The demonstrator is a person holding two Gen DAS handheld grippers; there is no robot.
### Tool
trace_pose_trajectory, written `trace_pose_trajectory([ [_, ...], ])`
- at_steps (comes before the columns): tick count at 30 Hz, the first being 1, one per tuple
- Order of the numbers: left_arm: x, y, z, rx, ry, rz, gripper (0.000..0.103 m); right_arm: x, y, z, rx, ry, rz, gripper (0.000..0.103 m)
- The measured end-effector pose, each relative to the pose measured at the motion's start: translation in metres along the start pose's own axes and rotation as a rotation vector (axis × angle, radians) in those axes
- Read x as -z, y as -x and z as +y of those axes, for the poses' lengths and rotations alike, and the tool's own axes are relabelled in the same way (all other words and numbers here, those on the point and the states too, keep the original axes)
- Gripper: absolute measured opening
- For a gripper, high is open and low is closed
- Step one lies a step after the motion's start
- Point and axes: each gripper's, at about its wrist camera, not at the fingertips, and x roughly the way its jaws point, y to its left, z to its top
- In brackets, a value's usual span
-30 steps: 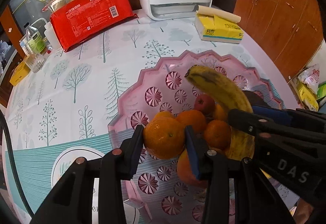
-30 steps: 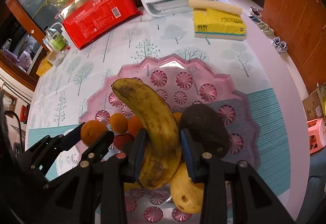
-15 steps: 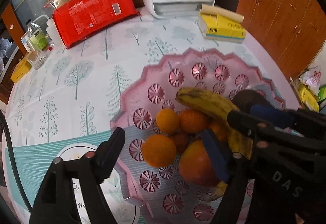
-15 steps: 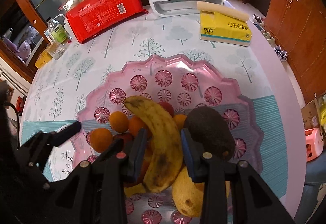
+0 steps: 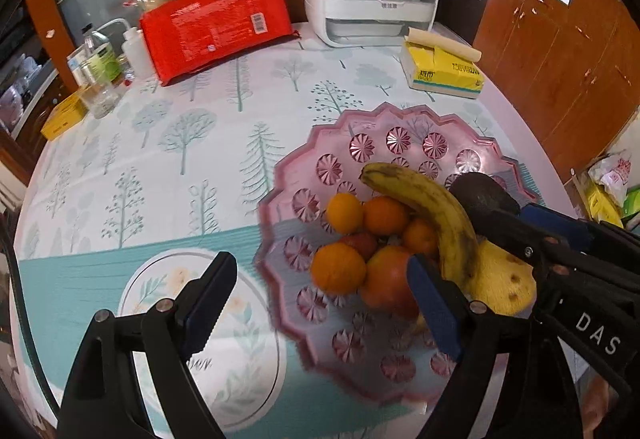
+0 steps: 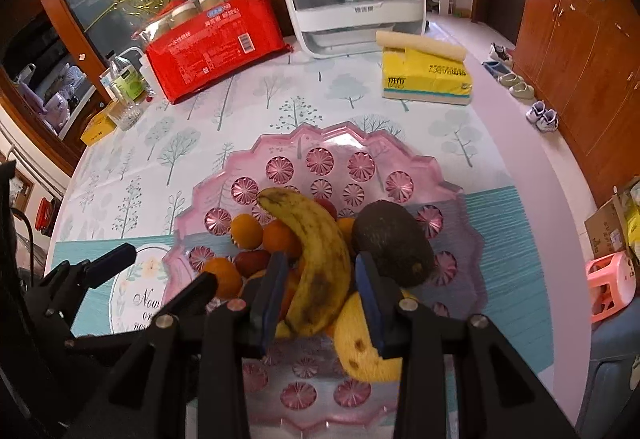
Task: Organize fruits
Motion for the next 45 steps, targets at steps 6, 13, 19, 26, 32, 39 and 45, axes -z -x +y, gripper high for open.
trace_pose_trajectory([
  [6, 0.019, 0.037, 0.012, -0.013, -0.009, -0.022, 0.086, 0.022, 0.036, 0.006, 0.004, 0.014, -0.046, 0.052],
  [13, 0.039, 0.082, 0.026, -0.044, 0.008, -0.044, 0.086, 0.051, 0.074, 0.021, 0.026, 0.059, -0.069, 0.059],
  [19, 0.051, 0.117, 0.037, -0.060, 0.067, -0.082, 0.086, 0.065, 0.102, 0.026, 0.016, 0.030, -0.074, 0.060],
  [26, 0.065, 0.133, 0.038, -0.047, 0.107, -0.070, 0.086, 0.069, 0.118, 0.031, 0.017, 0.025, -0.099, 0.060],
  [32, 0.072, 0.142, 0.040, -0.061, 0.120, -0.080, 0.086, 0.075, 0.124, 0.037, 0.005, 0.045, -0.098, 0.060],
  [39, 0.076, 0.148, 0.040, -0.059, 0.123, -0.084, 0.086, 0.083, 0.129, 0.043, -0.002, 0.064, -0.099, 0.060],
  [45, 0.079, 0.153, 0.038, -0.060, 0.112, -0.090, 0.086, 0.086, 0.132, 0.044, -0.003, 0.064, -0.105, 0.060],
])
